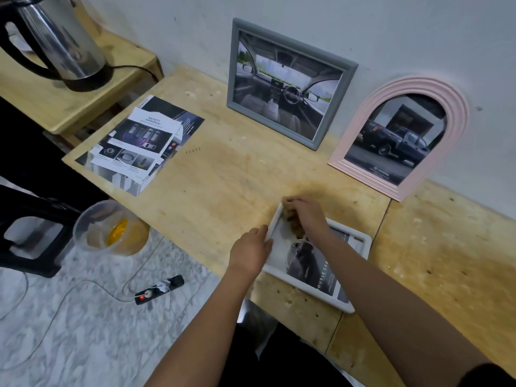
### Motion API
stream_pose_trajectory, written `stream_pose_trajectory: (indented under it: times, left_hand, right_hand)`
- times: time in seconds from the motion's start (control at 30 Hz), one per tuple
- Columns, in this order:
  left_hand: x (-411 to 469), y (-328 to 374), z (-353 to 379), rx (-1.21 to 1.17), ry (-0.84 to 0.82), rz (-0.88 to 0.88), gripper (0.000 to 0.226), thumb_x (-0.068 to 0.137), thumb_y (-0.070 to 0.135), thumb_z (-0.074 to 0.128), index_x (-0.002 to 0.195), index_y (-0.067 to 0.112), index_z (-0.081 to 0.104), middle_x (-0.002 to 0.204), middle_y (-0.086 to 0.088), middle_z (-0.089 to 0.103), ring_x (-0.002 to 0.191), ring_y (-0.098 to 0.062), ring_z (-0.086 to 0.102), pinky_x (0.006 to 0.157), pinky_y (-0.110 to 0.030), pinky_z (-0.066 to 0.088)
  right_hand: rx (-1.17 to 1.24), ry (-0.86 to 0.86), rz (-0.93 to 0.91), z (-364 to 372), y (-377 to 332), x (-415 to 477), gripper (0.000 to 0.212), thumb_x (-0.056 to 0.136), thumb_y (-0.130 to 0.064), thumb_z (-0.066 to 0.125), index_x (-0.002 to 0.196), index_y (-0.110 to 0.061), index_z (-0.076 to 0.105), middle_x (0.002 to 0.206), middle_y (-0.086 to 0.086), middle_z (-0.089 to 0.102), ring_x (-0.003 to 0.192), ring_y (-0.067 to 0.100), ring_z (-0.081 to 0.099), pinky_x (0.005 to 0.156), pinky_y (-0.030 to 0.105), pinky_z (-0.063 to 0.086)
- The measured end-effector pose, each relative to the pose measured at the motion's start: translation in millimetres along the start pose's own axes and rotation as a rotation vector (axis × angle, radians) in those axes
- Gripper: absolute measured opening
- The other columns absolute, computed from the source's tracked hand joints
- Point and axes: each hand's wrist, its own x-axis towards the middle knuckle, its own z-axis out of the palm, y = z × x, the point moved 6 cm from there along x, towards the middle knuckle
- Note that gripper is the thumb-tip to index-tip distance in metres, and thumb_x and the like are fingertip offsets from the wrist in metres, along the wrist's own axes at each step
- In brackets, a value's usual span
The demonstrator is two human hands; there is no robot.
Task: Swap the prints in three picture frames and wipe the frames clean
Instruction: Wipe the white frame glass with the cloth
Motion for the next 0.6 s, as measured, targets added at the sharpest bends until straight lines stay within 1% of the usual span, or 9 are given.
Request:
stream_pose_trajectory:
  times: [0.03, 0.1, 0.17, 0.23, 0.3, 0.37, 0.47, 0.53, 0.6]
  left_hand:
    - [-1.2, -1.2, -1.5, -0.033, 0.004, -0.014, 0.026, 0.099, 0.033, 0.038, 0.108, 0.009, 0.046, 0.095, -0.01, 0.052, 0.082, -0.028, 0.051, 0.062, -0.034, 0.037]
    - [-5.2, -2.4, -4.5, -0.115, 0.028, -0.041, 0.026, 0.098, 0.037, 0.04, 0.099, 0.011, 0.043, 0.087, -0.004, 0.046, 0.074, -0.023, 0.046, 0.059, -0.032, 0.033]
    - [-14.0, -4.4, -8.0, -0.207, 0.079, -0.07, 0.026, 0.096, 0.039, 0.042, 0.093, 0.013, 0.039, 0.081, 0.001, 0.041, 0.069, -0.018, 0.041, 0.058, -0.03, 0.03]
    - [-26.4, -7.6, -9.7, -0.279, 0.134, -0.104, 0.025, 0.095, 0.038, 0.046, 0.091, 0.014, 0.039, 0.077, 0.003, 0.039, 0.067, -0.015, 0.04, 0.057, -0.028, 0.029]
    - [-40.7, -13.2, -7.8, -0.329, 0.155, -0.162, 0.022, 0.095, 0.033, 0.047, 0.088, 0.014, 0.04, 0.075, 0.004, 0.039, 0.064, -0.013, 0.04, 0.056, -0.027, 0.029]
    - [-50.5, -17.1, -2.5, -0.343, 0.125, -0.202, 0.023, 0.096, 0.031, 0.044, 0.084, 0.013, 0.039, 0.071, 0.003, 0.039, 0.061, -0.014, 0.041, 0.054, -0.027, 0.029]
    - [-50.6, -18.2, 3.6, -0.328, 0.071, -0.219, 0.025, 0.098, 0.027, 0.042, 0.079, 0.011, 0.038, 0.065, 0.003, 0.037, 0.06, -0.017, 0.038, 0.051, -0.029, 0.025]
    - [-46.8, -19.7, 4.2, -0.337, 0.05, -0.252, 0.028, 0.098, 0.025, 0.043, 0.076, 0.009, 0.038, 0.062, 0.001, 0.036, 0.054, -0.014, 0.034, 0.05, -0.029, 0.025]
    - [-44.6, -20.9, 4.8, -0.353, 0.027, -0.287, 0.028, 0.098, 0.024, 0.043, 0.076, 0.008, 0.038, 0.061, -0.001, 0.037, 0.054, -0.016, 0.035, 0.054, -0.028, 0.027]
  right_hand:
    - [-0.011, 0.057, -0.012, -9.0, -4.9, 1.0, 0.022, 0.091, -0.014, 0.046, 0.098, -0.01, 0.066, 0.068, 0.004, 0.059, 0.05, 0.016, 0.046, 0.044, 0.022, 0.035]
    - [-0.083, 0.151, -0.088, -23.1, -16.7, 2.7, 0.023, 0.093, -0.016, 0.042, 0.095, -0.013, 0.065, 0.075, 0.003, 0.058, 0.057, 0.013, 0.048, 0.049, 0.023, 0.039]
    - [-0.149, 0.168, -0.177, -26.3, -29.0, 7.5, 0.022, 0.094, -0.017, 0.043, 0.096, -0.012, 0.065, 0.076, 0.0, 0.058, 0.064, 0.011, 0.051, 0.058, 0.023, 0.042]
    - [-0.294, 0.148, -0.269, -20.9, -38.0, 14.6, 0.025, 0.093, -0.015, 0.042, 0.099, -0.009, 0.066, 0.086, 0.003, 0.061, 0.076, 0.016, 0.056, 0.071, 0.028, 0.044]
    - [-0.488, 0.088, -0.357, -9.5, -42.6, 22.4, 0.028, 0.09, -0.012, 0.04, 0.097, -0.011, 0.068, 0.096, 0.01, 0.061, 0.09, 0.028, 0.058, 0.08, 0.032, 0.044]
    - [-0.725, -0.03, -0.419, 8.4, -40.6, 28.0, 0.028, 0.089, -0.009, 0.038, 0.089, -0.01, 0.067, 0.098, 0.015, 0.058, 0.097, 0.035, 0.054, 0.084, 0.033, 0.04]
    - [-1.072, -0.216, -0.461, 35.0, -28.1, 24.6, 0.028, 0.094, -0.01, 0.036, 0.099, -0.004, 0.063, 0.104, 0.013, 0.053, 0.109, 0.032, 0.047, 0.093, 0.034, 0.033]
    - [-1.156, -0.252, -0.493, 44.7, -23.5, 18.9, 0.026, 0.094, -0.009, 0.035, 0.094, -0.005, 0.06, 0.1, 0.009, 0.052, 0.112, 0.028, 0.045, 0.092, 0.033, 0.029]
    - [-1.191, -0.282, -0.519, 50.8, -17.8, 12.7, 0.029, 0.094, -0.009, 0.035, 0.103, -0.002, 0.062, 0.11, 0.009, 0.057, 0.113, 0.027, 0.044, 0.088, 0.034, 0.03]
